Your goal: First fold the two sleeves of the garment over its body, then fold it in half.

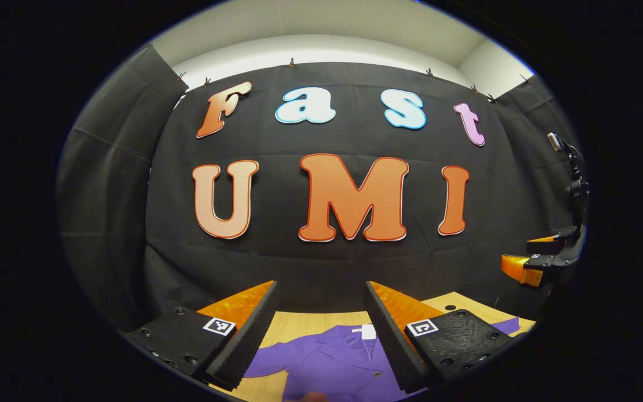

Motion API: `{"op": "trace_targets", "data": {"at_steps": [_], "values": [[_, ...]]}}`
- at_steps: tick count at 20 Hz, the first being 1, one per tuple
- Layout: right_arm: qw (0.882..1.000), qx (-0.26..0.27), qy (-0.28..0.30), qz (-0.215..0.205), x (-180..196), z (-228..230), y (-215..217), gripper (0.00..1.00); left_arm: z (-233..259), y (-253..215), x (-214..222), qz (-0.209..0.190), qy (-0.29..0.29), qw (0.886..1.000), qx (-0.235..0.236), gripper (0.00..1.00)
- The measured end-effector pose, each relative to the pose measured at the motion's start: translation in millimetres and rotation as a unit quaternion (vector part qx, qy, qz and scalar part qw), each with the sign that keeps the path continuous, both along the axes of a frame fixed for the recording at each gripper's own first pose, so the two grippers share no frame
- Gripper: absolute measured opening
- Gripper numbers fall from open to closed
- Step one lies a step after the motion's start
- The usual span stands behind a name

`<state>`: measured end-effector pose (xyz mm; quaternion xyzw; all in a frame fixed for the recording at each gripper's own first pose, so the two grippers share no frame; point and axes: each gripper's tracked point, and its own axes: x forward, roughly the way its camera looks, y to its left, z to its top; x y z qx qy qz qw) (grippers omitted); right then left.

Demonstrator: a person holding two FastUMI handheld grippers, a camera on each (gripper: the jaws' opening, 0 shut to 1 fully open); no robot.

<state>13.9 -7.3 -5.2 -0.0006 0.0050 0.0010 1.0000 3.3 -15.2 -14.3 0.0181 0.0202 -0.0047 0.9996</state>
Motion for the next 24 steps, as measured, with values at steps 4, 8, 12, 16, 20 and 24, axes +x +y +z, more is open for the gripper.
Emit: {"op": "trace_targets", "data": {"at_steps": [4,8,12,16,20,24], "values": [[1.0,0.01,0.01,-0.013,8,-11,-14,0.97,3,-1,2,0.004,-0.004,1.0,0.01,0.95],[0.999,-0.003,0.026,-0.041,15,-30,-39,0.97,10,0,0,0.008,-0.015,1.0,0.019,0.95],[0.996,-0.012,0.051,-0.067,24,-55,-65,0.97,12,1,1,0.017,-0.018,0.999,0.029,0.95],[0.991,-0.015,0.086,-0.101,31,-87,-98,0.97,13,1,1,0.023,-0.019,0.999,0.033,0.95],[0.984,0.0,0.132,-0.12,34,-124,-132,0.97,12,4,1,0.033,-0.014,0.999,0.034,0.96],[0.969,0.008,0.201,-0.143,38,-175,-163,0.97,10,3,0,0.043,-0.012,0.998,0.038,0.95]]}}
